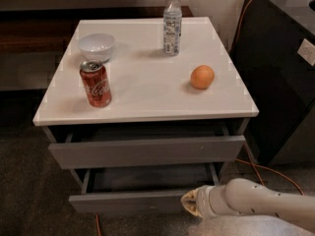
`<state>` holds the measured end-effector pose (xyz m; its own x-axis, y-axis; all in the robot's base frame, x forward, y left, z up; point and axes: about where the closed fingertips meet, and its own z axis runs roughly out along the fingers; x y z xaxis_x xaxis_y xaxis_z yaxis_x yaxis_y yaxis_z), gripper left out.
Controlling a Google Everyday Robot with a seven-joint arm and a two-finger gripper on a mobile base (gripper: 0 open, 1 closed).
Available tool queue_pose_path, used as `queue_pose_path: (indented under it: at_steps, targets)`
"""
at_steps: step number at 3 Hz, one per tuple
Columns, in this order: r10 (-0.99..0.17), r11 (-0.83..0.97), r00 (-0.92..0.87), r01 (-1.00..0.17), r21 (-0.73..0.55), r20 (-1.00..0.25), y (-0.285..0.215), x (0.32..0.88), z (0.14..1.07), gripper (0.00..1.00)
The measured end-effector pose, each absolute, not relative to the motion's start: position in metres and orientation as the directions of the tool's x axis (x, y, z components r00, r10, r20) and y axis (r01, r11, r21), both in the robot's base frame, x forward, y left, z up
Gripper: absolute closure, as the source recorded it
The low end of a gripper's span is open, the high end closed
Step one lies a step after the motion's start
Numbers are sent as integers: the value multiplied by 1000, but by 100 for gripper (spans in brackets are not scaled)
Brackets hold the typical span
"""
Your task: Place coke can into middle drawer
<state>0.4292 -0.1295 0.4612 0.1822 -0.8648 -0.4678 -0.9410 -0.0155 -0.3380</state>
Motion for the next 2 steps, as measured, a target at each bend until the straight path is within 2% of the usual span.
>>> queue_pose_path:
  at_steps: [1,2]
  targets:
    - [-833,-29,192,-951,-306,-519,-113,383,483,100]
    - [-821,-21,188,-953,-301,-538,-109,369,494,100]
